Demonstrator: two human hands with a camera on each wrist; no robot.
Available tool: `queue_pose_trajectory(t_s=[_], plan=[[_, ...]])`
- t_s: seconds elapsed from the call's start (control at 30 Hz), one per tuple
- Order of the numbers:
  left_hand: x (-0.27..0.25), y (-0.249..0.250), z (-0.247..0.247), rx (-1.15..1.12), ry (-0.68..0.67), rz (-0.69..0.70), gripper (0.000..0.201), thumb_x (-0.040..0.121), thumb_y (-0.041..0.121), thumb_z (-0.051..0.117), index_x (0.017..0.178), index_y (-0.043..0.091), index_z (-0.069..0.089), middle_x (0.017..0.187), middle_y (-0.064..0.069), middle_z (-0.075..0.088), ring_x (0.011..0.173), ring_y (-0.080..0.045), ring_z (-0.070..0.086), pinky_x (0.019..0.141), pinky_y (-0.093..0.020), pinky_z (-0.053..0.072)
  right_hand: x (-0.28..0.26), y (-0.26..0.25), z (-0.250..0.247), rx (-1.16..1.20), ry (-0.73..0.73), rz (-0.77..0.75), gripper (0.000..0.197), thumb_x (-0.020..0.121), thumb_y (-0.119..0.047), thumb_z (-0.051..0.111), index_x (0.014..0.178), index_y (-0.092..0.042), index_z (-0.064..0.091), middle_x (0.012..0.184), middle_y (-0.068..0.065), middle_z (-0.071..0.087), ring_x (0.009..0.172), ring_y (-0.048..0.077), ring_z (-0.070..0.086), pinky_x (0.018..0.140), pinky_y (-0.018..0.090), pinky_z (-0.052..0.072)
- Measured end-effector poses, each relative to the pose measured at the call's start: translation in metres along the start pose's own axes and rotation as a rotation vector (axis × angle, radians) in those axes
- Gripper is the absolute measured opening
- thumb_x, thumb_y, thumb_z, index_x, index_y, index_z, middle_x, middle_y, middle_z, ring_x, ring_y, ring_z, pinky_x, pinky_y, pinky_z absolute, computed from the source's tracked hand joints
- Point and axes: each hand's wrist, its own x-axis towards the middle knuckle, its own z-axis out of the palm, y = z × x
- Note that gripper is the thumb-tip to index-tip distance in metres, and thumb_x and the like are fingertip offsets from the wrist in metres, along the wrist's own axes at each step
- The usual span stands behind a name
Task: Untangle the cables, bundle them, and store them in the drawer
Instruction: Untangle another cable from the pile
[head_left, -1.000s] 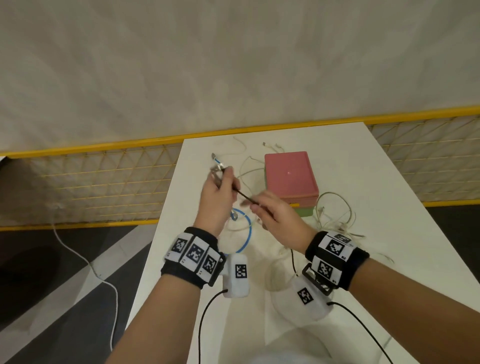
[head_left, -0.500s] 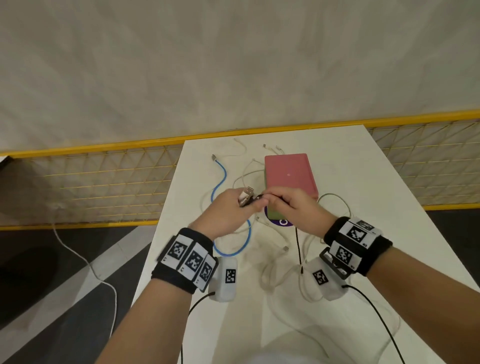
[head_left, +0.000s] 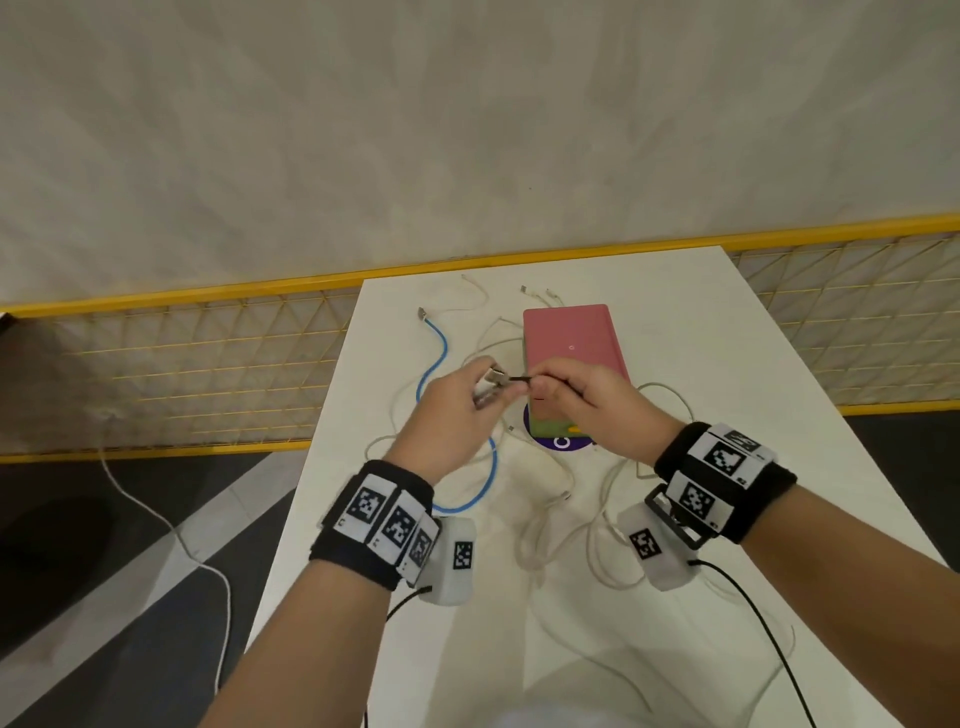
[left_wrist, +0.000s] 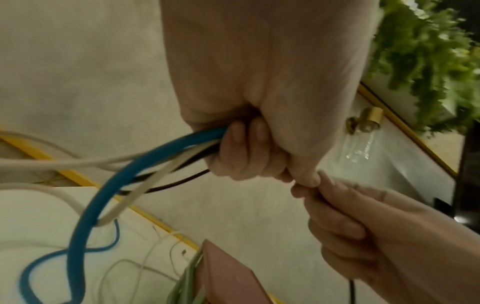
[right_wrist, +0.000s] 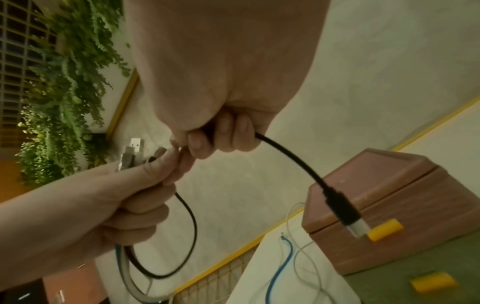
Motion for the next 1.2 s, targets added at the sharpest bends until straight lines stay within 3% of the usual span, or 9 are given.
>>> queue_pose_trajectory(t_s=[0.1,0.2,0.33,0.43,0.53,0.63,0.73,0.93,1.2], plan=[[0.003,-0.006,-0.024,-0.033,0.214,-0.021,0.026,0.092,0.038,0.061,0.084,0.017,0.049,0.063,0.003,0.05,0.045,-0.003,0.04,0.046,-0.01,0.033,-0.011,0.016,-0.006,0.018,-0.064,0.113,0.022,0.101,-0.025,0.039,0.103,-0.028,0.06,0.096,-0.006,0.068,0.092,0.012,0.063,0.082,0.031,0.051],[-0.001,-0.01,-0.029,0.025,0.141,-0.024,0.017,0.091,0.037,0.063,0.095,0.021,0.058,0.068,0.01,0.056,0.048,-0.001,0.047,0.049,-0.01,0.037,-0.017,0.021,-0.004,-0.036,-0.131,0.121,0.023,0.101,-0.019,0.038,0.095,-0.031,0.057,0.086,-0.021,0.061,0.08,-0.009,0.058,0.076,0.019,0.044],[-0.005,-0.016,-0.001,0.033,-0.061,-0.036,0.019,0.09,0.042,0.064,0.088,0.023,0.058,0.068,-0.001,0.06,0.052,-0.013,0.047,0.056,-0.029,0.042,-0.005,0.01,0.008,-0.16,-0.133,0.003,0.021,0.099,-0.016,0.046,0.101,-0.022,0.066,0.082,-0.012,0.047,0.078,-0.002,0.048,0.071,0.011,0.037],[-0.006,-0.022,0.001,0.072,-0.036,-0.062,0.018,0.091,0.038,0.063,0.088,0.021,0.058,0.066,0.007,0.054,0.054,0.0,0.048,0.057,-0.019,0.038,0.005,0.011,0.009,-0.43,-0.153,-0.051,0.017,0.095,-0.02,0.055,0.096,-0.014,0.071,0.078,-0.014,0.031,0.074,0.003,0.038,0.064,0.015,0.031],[-0.013,-0.025,-0.005,-0.076,-0.024,-0.105,0.025,0.091,0.031,0.066,0.115,0.029,0.059,0.086,0.013,0.062,0.071,0.009,0.057,0.064,-0.007,0.044,0.024,0.012,0.009,-0.539,-0.326,0.113,0.023,0.096,-0.02,0.049,0.079,-0.012,0.063,0.077,-0.001,0.054,0.071,0.018,0.05,0.063,0.026,0.032],[-0.019,-0.025,-0.012,-0.189,0.042,-0.109,0.041,0.089,0.031,0.068,0.127,0.036,0.05,0.092,0.012,0.061,0.073,0.007,0.057,0.067,-0.006,0.045,0.057,0.012,0.011,-0.505,-0.198,0.137,0.029,0.097,-0.01,0.044,0.122,-0.009,0.058,0.124,0.014,0.059,0.113,0.029,0.056,0.086,0.03,0.044],[-0.022,-0.025,-0.014,-0.275,0.068,-0.112,0.036,0.092,0.032,0.063,0.125,0.033,0.048,0.081,0.015,0.053,0.059,0.004,0.05,0.059,-0.008,0.041,0.081,0.004,0.018,-0.41,-0.216,0.175,0.07,0.094,0.001,0.044,0.152,-0.016,0.008,0.156,0.012,0.024,0.138,0.027,0.037,0.105,0.026,0.034],[-0.024,-0.041,-0.006,-0.278,0.067,-0.16,0.012,0.098,0.041,0.048,0.1,0.029,0.049,0.079,-0.001,0.05,0.07,-0.017,0.045,0.076,-0.048,0.05,0.061,0.044,0.05,-0.768,-0.508,0.308,0.024,0.092,-0.01,0.046,0.112,-0.004,0.058,0.112,0.017,0.064,0.093,0.029,0.06,0.079,0.035,0.047],[-0.023,-0.045,0.002,-0.343,0.142,-0.192,0.018,0.093,0.025,0.064,0.101,0.014,0.051,0.078,0.011,0.051,0.059,0.006,0.048,0.063,-0.007,0.039,0.017,0.099,0.079,-0.899,-0.44,0.394,0.028,0.094,-0.003,0.043,0.119,-0.005,0.055,0.113,0.012,0.065,0.102,0.028,0.064,0.088,0.035,0.052]])
